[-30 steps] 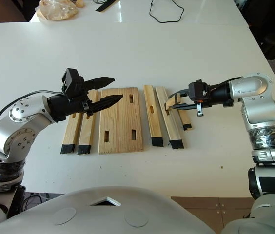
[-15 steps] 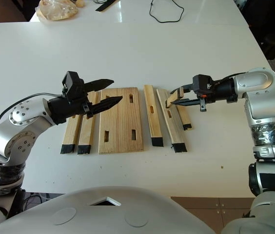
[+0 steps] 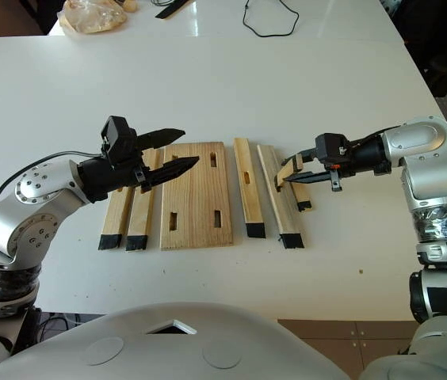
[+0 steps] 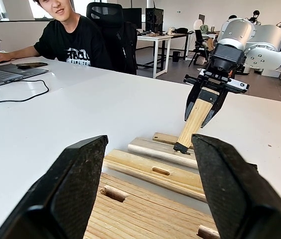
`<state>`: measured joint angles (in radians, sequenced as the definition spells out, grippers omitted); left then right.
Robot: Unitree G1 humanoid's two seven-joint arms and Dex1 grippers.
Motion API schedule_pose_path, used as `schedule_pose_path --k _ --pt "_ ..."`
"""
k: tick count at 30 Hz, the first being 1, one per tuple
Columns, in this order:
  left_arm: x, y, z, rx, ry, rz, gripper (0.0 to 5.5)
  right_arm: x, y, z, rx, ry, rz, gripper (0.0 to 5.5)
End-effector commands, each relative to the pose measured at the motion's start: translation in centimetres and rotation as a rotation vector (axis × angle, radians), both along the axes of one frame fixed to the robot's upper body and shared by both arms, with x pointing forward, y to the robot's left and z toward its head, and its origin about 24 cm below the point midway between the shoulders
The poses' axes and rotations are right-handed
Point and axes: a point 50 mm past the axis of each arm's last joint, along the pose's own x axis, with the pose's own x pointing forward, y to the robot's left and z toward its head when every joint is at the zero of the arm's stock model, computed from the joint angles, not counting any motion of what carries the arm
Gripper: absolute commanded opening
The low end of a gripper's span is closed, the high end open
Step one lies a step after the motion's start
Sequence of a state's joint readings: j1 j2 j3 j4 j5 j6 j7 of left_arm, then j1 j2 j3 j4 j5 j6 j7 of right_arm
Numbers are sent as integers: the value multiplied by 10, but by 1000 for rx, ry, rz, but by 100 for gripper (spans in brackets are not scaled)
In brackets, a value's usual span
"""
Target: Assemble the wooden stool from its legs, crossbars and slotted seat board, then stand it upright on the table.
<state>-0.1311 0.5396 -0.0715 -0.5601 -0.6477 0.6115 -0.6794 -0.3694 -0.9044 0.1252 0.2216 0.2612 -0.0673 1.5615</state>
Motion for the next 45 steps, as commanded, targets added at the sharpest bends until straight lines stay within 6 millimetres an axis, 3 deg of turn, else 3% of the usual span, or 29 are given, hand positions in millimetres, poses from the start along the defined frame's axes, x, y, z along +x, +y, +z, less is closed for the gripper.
schedule_pose_path --k 1,8,16,24,34,42,45 --pt "-2 0 0 13 -3 -8 313 -9 -4 -8 -54 70 24 129" --pt "-4 -2 -2 17 4 -16 313 -13 -2 -25 -79 213 30 129" --pt "-4 -5 -4 24 13 -37 313 -7 -13 -57 -147 363 -18 129" --pt "-7 -5 -5 31 20 -41 313 -24 -11 -74 -146 398 33 129" --pt "-8 -6 -6 42 21 -55 313 -31 -11 -82 -171 365 52 129" --pt "-7 -5 -7 59 16 -57 313 -15 -6 -77 -111 261 -28 129" --pt "-7 -5 -8 62 17 -56 313 -12 -5 -76 -92 238 -44 188"
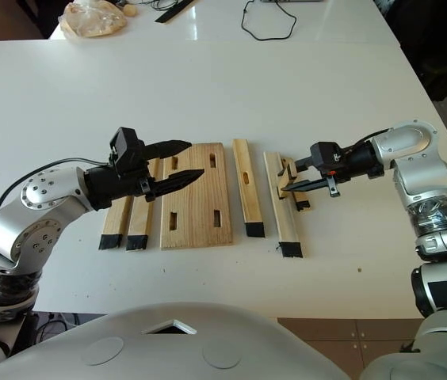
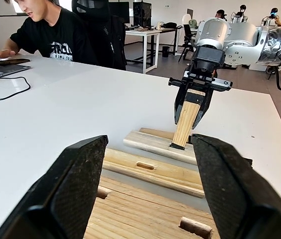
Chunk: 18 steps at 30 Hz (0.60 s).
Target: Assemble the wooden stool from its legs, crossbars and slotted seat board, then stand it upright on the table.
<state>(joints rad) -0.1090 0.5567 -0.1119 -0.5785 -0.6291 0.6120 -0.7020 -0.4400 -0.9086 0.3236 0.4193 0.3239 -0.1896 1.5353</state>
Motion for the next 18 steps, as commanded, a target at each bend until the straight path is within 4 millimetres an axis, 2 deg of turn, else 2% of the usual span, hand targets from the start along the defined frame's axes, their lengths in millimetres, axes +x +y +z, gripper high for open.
schedule_pose_path --k 1,7,10,12,18 --pt "0 -1 -2 29 -3 -7 313 -17 -5 -47 -96 146 -65 202" --pt "-2 -1 -3 28 -2 -1 313 -14 -4 -48 -80 134 -86 281" --pt "-2 -1 -4 27 -3 4 313 -11 -4 -39 -35 124 -102 281" --pt "-3 -1 -4 26 -5 6 313 -7 -4 -27 19 113 -121 281" --pt "-4 0 -5 30 -6 14 313 -4 2 33 239 49 -156 281"
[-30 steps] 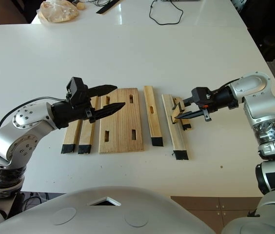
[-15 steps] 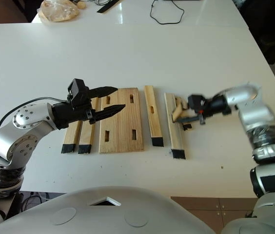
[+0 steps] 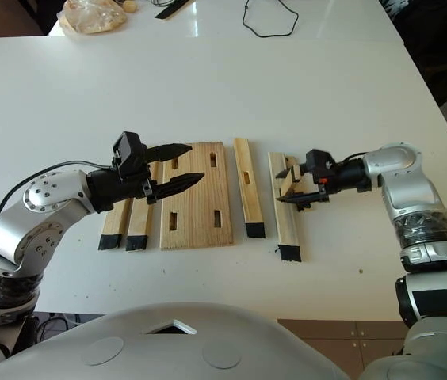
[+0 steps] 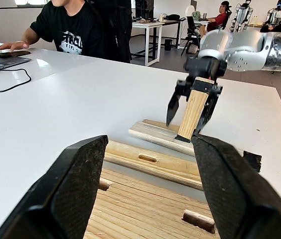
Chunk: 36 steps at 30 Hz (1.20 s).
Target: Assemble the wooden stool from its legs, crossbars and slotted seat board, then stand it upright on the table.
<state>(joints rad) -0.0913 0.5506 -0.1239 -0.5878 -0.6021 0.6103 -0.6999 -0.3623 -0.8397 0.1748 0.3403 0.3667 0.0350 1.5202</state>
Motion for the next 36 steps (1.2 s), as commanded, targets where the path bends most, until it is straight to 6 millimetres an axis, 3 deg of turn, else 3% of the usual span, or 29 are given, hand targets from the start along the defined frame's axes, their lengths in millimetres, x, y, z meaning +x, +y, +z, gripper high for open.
schedule_pose_path --k 1,6,8,16,22,24,29,31,33,36 --pt "-1 2 -1 16 -10 10 313 -2 2 44 97 -70 -7 281" --pt "-1 2 -1 20 -13 9 313 -5 22 89 272 -103 -10 281" --pt "0 2 -1 20 -14 4 313 -6 35 98 339 -132 -10 281" --pt "1 3 -2 31 -11 -12 313 -15 53 88 367 -165 -49 281" --pt "3 4 -2 35 -10 -18 313 -11 59 101 432 -186 -50 281" --pt "2 4 -2 36 -7 -17 313 -12 61 90 414 -165 -52 281" --pt "1 1 -4 35 -1 -26 313 -18 50 -2 229 2 -122 281" --pt "2 1 -4 36 1 -35 313 -23 43 -22 185 13 -140 281" --pt "2 3 -3 40 4 -37 313 -21 43 -19 223 -5 -156 281" --pt "1 5 -4 42 7 -25 313 -14 49 14 348 -63 -166 281"
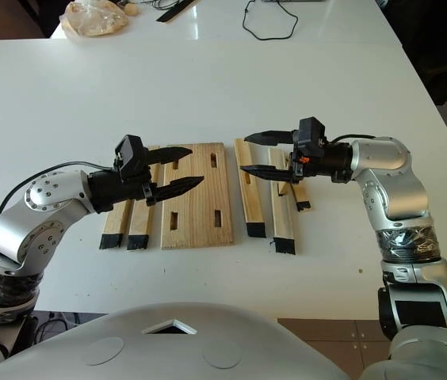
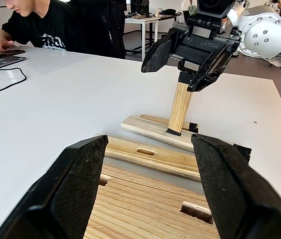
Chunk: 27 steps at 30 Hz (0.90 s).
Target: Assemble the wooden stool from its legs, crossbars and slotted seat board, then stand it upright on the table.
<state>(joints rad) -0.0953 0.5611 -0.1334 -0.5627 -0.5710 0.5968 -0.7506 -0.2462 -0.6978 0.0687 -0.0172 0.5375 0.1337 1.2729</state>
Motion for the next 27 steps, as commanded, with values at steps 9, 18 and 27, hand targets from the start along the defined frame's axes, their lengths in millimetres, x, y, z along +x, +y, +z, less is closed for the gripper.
schedule_pose_path --k 9,18,27 --pt "-5 5 -9 5 14 69 313 -49 20 34 177 269 74 281" --pt "-3 7 -17 22 17 93 313 -99 -31 -66 -322 449 145 281" --pt "-2 9 -18 44 1 88 313 -64 -82 -46 -462 278 -6 281"
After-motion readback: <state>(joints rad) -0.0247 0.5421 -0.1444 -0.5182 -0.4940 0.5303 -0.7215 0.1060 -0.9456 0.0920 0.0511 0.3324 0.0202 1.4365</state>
